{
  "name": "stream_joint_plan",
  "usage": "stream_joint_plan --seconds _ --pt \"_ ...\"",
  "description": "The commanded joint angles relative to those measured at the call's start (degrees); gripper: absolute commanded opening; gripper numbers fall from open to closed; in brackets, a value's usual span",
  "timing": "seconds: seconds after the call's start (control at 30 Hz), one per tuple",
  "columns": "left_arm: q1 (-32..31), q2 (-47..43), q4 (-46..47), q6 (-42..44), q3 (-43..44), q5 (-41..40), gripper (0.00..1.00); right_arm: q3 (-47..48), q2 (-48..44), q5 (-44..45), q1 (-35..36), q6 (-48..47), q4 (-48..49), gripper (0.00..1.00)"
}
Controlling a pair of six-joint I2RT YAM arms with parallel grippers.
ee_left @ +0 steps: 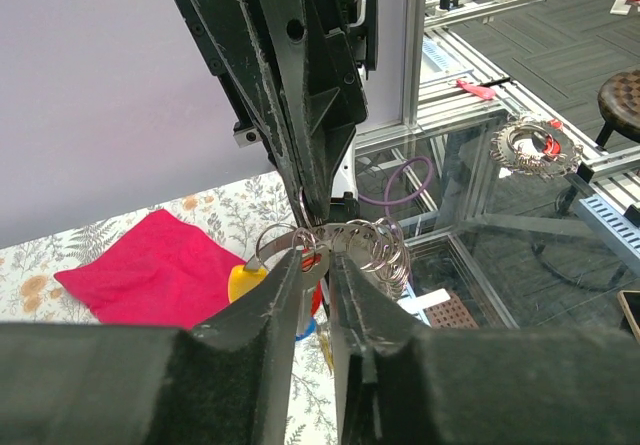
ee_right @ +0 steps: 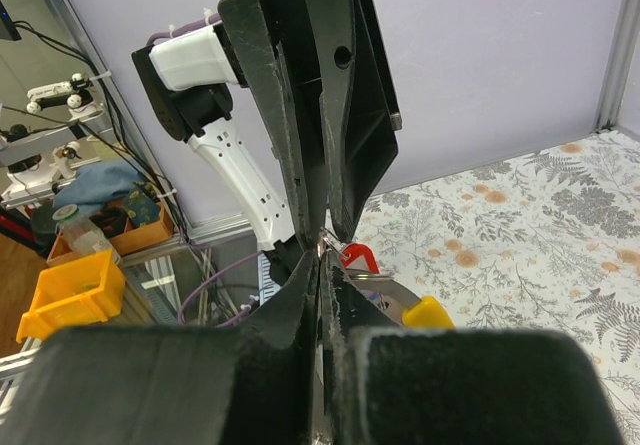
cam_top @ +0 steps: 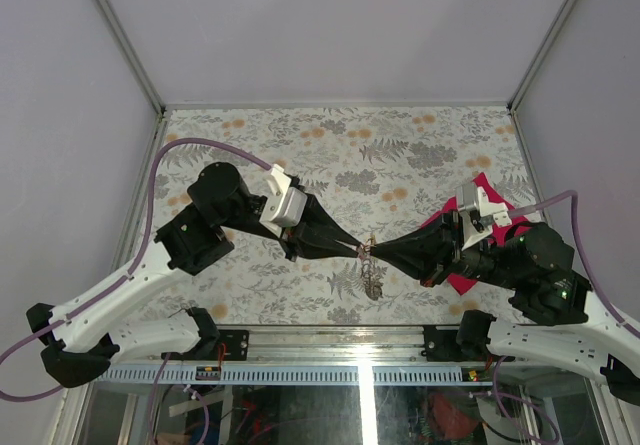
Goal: Put the keys on the keyring
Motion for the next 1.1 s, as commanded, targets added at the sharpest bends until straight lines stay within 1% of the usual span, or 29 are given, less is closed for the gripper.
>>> stream_joint_plan --seconds 0.0,0.13,0.17,0.4,0.83,1.07 --pt "-0.56 0.01 3.32 0.33 1.11 -0.73 0.15 0.6 0.24 1.46 0.33 0.63 5.77 0.0" --pt "-0.54 0.16 3.36 0.36 1.15 -0.91 0.02 0.52 0.39 1.63 0.27 0.76 5.91 0.0" --pt "-0.56 0.17 3.38 0.34 1.2 -1.03 0.0 0.5 0.28 1.7 0.29 0.84 5.91 0.0" --pt "-0.6 0.2 3.36 0.21 0.89 -1.62 0.0 -0.16 -0.24 2.33 0.27 1.96 7.12 0.0" --pt "-0.79 0.26 2.86 -0.11 0.75 -2.57 0.0 -4.73 -3.19 9.72 0.28 6.19 13.72 0.0" --pt "-0.94 0.33 2.68 -0.25 0.74 -2.84 0.0 -6.19 -4.0 11.37 0.27 7.14 16.42 0.0"
